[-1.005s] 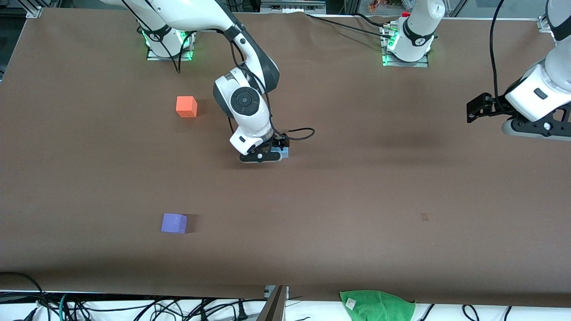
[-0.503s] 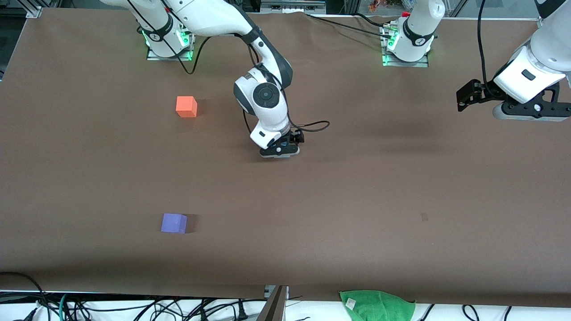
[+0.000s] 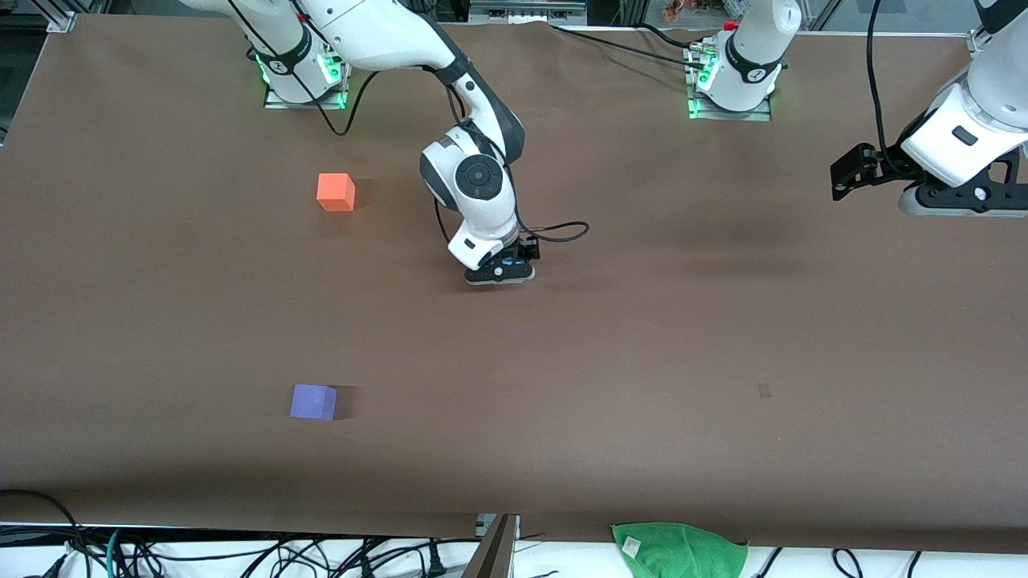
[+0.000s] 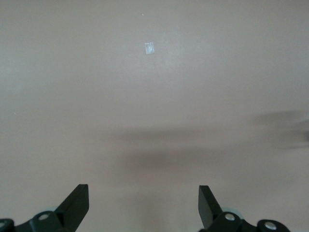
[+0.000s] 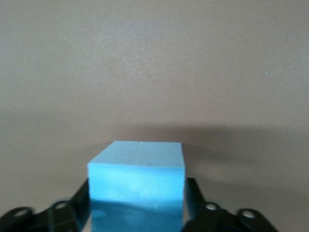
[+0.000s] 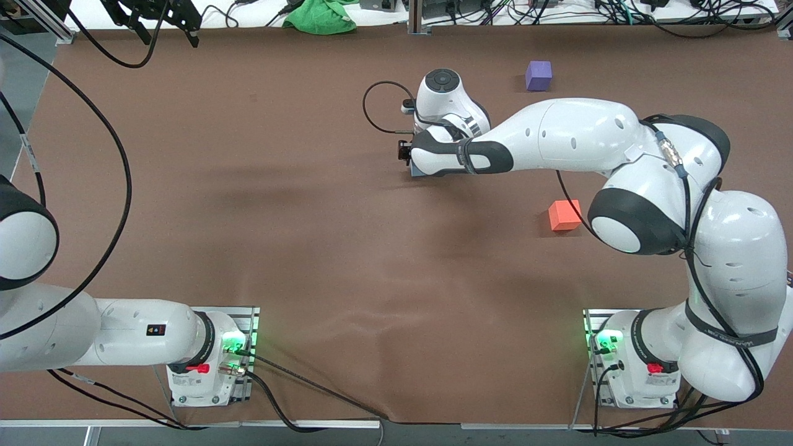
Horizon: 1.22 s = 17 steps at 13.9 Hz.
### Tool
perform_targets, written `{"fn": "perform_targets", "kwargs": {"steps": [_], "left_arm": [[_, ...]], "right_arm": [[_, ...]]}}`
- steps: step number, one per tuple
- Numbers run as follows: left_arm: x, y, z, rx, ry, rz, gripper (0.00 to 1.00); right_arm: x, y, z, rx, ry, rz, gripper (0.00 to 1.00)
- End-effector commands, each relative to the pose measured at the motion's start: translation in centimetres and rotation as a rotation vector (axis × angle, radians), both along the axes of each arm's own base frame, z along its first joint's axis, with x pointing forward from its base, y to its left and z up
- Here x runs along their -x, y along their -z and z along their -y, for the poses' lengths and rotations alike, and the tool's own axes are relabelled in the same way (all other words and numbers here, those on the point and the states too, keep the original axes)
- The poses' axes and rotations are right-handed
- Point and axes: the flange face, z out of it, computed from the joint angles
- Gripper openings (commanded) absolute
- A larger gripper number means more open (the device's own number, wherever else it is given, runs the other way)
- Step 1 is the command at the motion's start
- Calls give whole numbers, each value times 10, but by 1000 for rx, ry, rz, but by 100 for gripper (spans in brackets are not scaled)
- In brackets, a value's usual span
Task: Place blue block between orange and purple blocks
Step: 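Lower the right gripper and close it on the blue cube, then carry the blue cube with the right gripper between orange and purple cubes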
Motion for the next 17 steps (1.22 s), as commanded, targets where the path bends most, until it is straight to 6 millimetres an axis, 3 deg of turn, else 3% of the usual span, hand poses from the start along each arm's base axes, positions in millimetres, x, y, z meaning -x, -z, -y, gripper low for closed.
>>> {"fn": "perform_targets", "kwargs": {"steps": [1, 3, 5, 8, 11, 13, 14, 17], "left_arm": [[7, -10, 7, 8, 17, 5, 100], [7, -14, 11, 8, 23, 14, 100], [3, -14, 10, 7, 23, 28, 100], [0, -15, 11, 5, 25, 46, 100], [0, -14, 9, 2, 24, 46, 100], [0, -15, 5, 1, 16, 45, 100], [0, -15, 5, 1, 16, 46, 100], [0, -15, 5, 0, 16, 45, 100]], "right_arm": [[-3, 1, 12, 24, -3, 8, 8], [-30, -32, 44, 56, 31, 7, 4], [-66, -64, 98, 68, 79, -50, 4], [-91, -88, 185, 91, 16, -161, 5], [-82, -72, 276, 78, -53, -210, 8], [-71, -47, 316, 74, -76, -208, 8], [-70, -39, 331, 58, -49, -207, 8], [-68, -20, 338, 46, -24, -186, 8]]}}
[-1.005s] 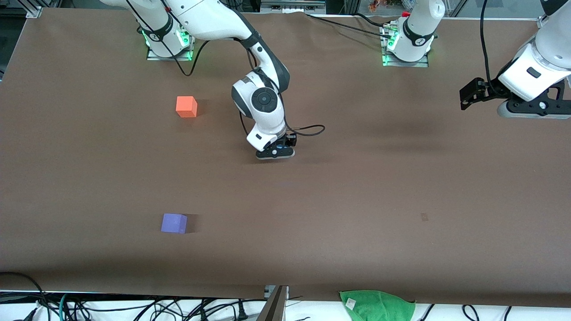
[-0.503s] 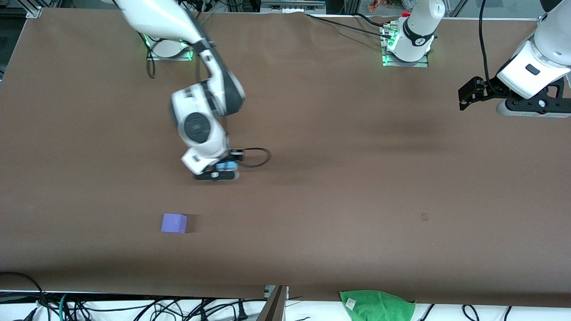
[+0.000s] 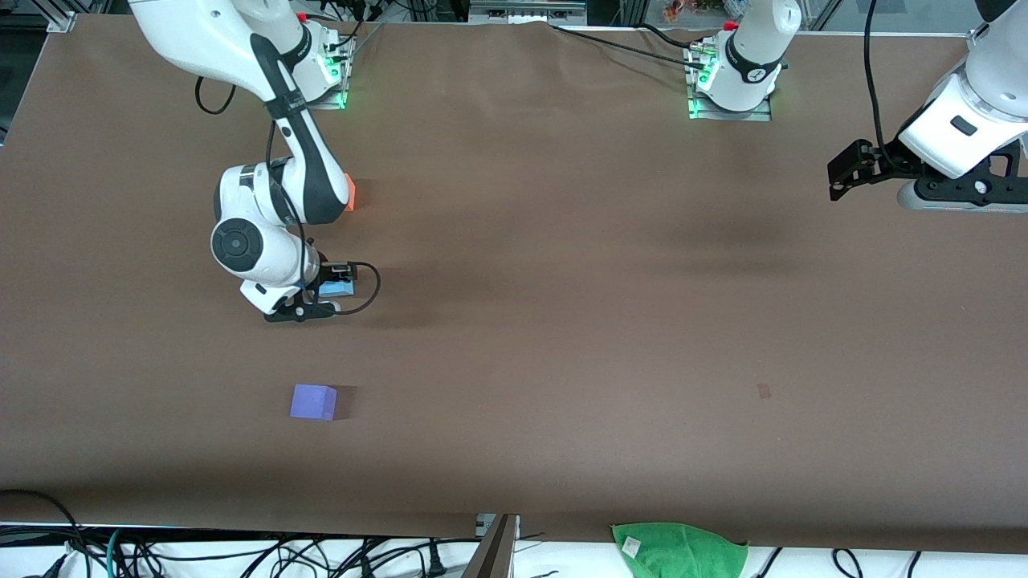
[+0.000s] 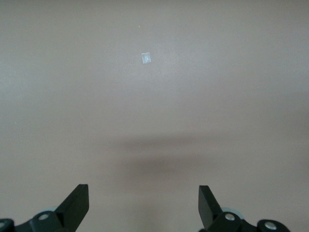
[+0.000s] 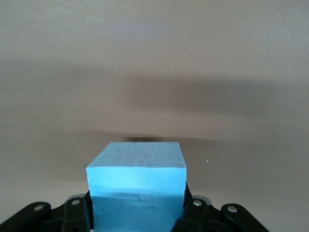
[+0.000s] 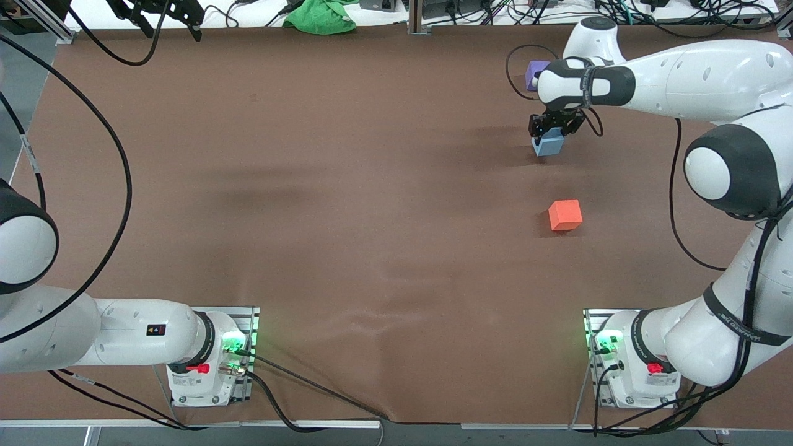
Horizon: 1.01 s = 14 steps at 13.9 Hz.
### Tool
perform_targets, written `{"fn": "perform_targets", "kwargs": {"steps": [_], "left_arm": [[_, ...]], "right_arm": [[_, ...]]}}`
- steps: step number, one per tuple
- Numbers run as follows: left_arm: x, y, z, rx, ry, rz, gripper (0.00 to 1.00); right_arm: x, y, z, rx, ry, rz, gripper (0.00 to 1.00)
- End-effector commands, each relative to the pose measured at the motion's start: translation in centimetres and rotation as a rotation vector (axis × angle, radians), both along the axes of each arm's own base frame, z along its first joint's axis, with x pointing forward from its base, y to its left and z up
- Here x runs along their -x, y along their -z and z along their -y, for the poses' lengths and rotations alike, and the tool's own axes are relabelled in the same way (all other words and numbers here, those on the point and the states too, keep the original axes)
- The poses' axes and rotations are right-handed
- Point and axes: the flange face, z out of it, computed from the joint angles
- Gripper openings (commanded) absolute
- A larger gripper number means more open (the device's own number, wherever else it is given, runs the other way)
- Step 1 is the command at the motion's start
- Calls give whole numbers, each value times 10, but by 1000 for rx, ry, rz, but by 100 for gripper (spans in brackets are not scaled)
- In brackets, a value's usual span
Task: Place blue block between orange and purple blocks
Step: 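Carry the blue cube with the right gripper between orange and purple cubes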
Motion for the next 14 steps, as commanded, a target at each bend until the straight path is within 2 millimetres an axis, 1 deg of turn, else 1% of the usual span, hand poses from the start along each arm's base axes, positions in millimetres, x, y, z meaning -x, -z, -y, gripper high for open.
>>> {"fn": "perform_targets", "kwargs": {"steps": [1, 2, 3, 4, 5, 7, 8, 9, 10, 13, 14], "left_arm": [[0, -6, -3, -3, 0, 7, 100], [1, -7, -3, -3, 0, 10, 100], [0, -6, -3, -2, 0, 8, 100], [0, -6, -3, -3, 2, 8, 100], [1, -7, -3, -3, 2, 10, 100], [1, -6, -4, -4, 0, 5, 100], [1, -6, -5, -4, -2, 4, 100], [2, -6, -4, -4, 0, -1, 100], [2, -6, -4, -4, 0, -1, 100], [2, -6, -3, -5, 1, -3, 100], [2, -6, -3, -5, 1, -3, 100]], "right_arm": [[7, 6, 1, -25, 6, 31, 10], [6, 13, 2, -21, 6, 37, 18], [5, 15, 3, -20, 7, 45, 23], [4, 19, 7, -16, 12, 45, 31], [2, 21, 10, -14, 16, 46, 37], [0, 28, 17, -13, 7, 55, 44], [-1, 30, 19, -12, 10, 60, 53], [-4, 27, 19, -14, 11, 66, 91], [-6, 20, 16, -20, 13, 70, 100], [-15, -17, 12, -46, 24, 98, 100], [-18, -26, 10, -52, 25, 112, 100]]}}
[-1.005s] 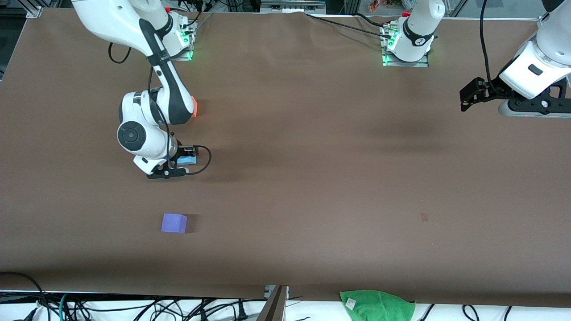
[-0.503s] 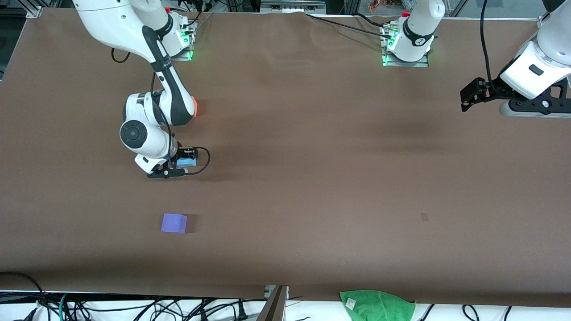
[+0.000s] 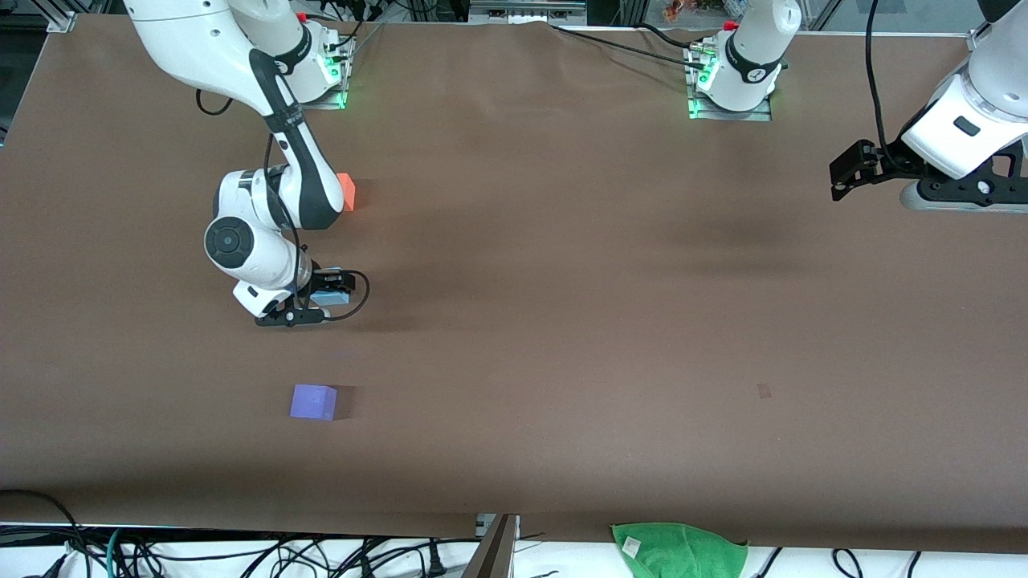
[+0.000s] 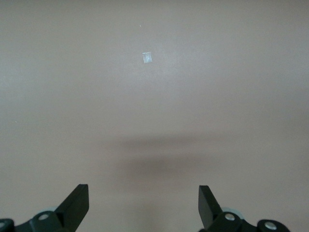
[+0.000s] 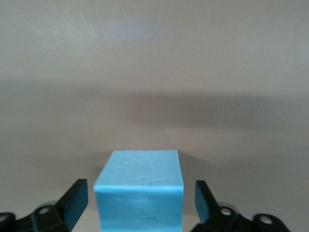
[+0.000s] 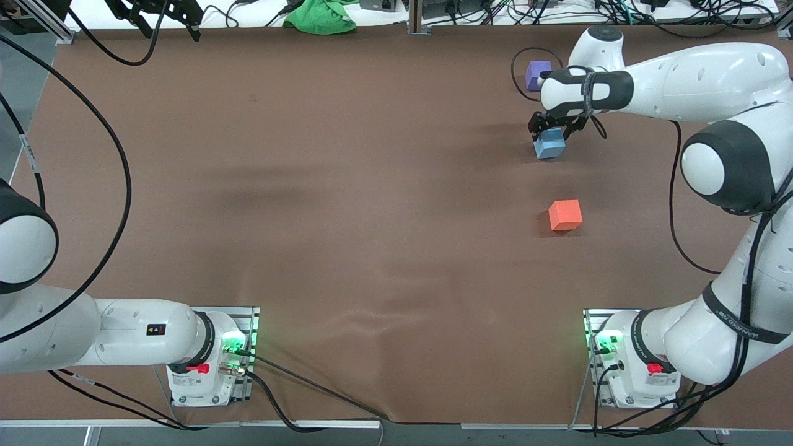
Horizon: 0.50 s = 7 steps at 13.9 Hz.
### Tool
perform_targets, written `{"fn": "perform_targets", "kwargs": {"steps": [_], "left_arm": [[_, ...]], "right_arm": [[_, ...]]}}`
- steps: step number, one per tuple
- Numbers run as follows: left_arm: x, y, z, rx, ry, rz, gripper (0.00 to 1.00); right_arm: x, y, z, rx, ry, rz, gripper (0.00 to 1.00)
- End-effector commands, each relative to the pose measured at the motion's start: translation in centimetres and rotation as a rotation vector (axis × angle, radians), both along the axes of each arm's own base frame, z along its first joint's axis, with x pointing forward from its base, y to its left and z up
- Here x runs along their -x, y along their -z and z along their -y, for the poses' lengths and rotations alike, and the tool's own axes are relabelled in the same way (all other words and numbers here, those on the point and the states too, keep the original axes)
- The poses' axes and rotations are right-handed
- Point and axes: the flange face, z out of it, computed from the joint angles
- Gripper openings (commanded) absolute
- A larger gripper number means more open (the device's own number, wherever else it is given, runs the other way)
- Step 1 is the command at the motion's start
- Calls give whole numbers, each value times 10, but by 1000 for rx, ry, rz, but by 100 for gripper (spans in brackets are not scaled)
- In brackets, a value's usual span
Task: Place blue block between orange and purple blocks
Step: 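Carry the blue cube with the right gripper between orange and purple cubes, then open the right gripper and lift it back to rest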
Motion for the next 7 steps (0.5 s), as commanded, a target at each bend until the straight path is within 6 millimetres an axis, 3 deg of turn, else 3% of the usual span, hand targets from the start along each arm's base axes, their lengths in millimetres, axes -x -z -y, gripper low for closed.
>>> {"fn": "perform_targets", "kwargs": {"steps": [1, 3, 7], "left_arm": [[2, -6, -1, -4, 5, -1, 100], [2, -7, 0, -4, 7, 1, 100], [2, -6, -1, -4, 5, -1, 100]], "right_arm": [[-11, -41, -4, -47, 13, 43, 100], [-23, -79, -9, -66, 56, 88, 100], [-39, -151, 30, -72, -10, 191, 100]]}}
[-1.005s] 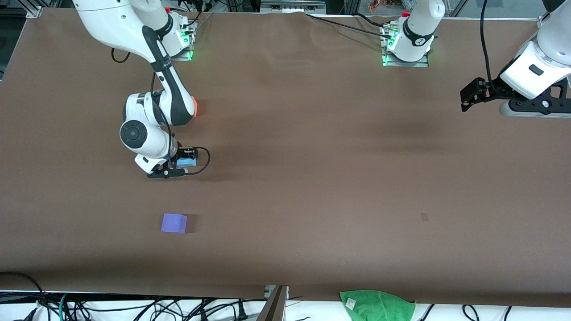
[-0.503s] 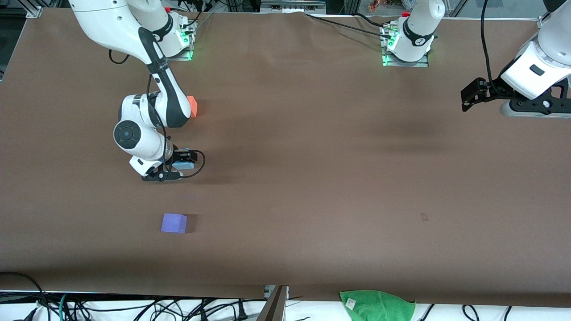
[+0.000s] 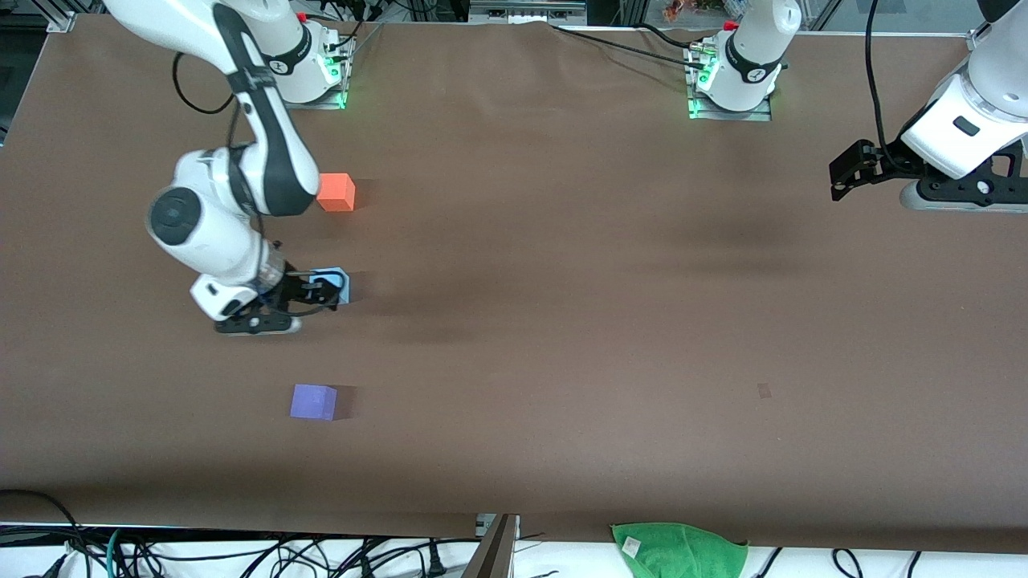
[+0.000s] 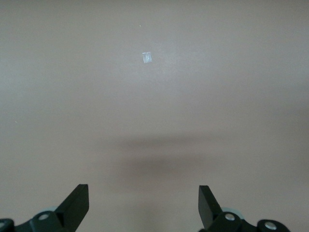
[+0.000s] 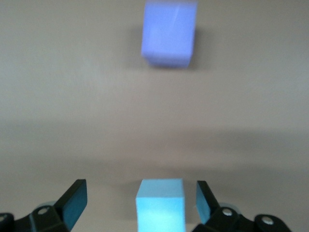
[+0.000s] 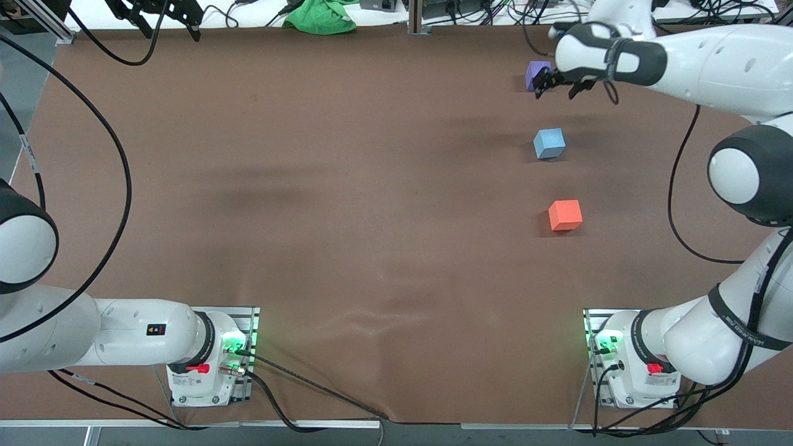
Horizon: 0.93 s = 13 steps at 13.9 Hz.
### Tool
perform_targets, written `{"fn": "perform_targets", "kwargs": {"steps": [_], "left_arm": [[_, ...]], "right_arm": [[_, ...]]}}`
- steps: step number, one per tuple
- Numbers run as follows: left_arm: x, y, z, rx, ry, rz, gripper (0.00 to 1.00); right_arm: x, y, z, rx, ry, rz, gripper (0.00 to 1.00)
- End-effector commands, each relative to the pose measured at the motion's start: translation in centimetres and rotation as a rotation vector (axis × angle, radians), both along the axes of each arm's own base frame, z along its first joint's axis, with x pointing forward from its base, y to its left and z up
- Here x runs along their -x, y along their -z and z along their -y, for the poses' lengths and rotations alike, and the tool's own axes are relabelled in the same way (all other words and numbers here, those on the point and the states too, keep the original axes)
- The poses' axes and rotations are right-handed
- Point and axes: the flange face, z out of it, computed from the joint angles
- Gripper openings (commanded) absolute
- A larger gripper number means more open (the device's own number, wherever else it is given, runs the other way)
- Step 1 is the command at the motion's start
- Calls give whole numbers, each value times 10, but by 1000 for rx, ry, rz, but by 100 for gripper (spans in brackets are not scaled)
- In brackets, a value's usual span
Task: Place blue block between orange and purple blocks
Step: 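Open the right gripper and lift it back to rest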
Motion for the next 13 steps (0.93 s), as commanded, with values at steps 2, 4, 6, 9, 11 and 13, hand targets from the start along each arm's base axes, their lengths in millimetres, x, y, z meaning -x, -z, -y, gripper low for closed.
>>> {"fn": "perform_targets", "kwargs": {"steps": [2, 4, 6, 9, 11, 13], "left_arm": [[3, -7, -1, -5, 5, -1, 100], [2, -6, -1, -4, 5, -2, 100], [3, -7, -1, -5, 5, -1, 100], [3, -7, -1, -5, 5, -1, 100], [3, -7, -1, -5, 5, -1, 100], [3, -7, -1, -5, 5, -1, 100]], "right_arm": [[10, -76, 43, -17, -21, -10, 100], [9, -105, 99, -13, 28, -28, 100], [11, -137, 114, -27, 23, -101, 100], [31, -205, 114, -49, 53, -156, 100], [54, -239, 116, -39, 27, -152, 100], [71, -262, 106, 13, 2, -149, 100]]}}
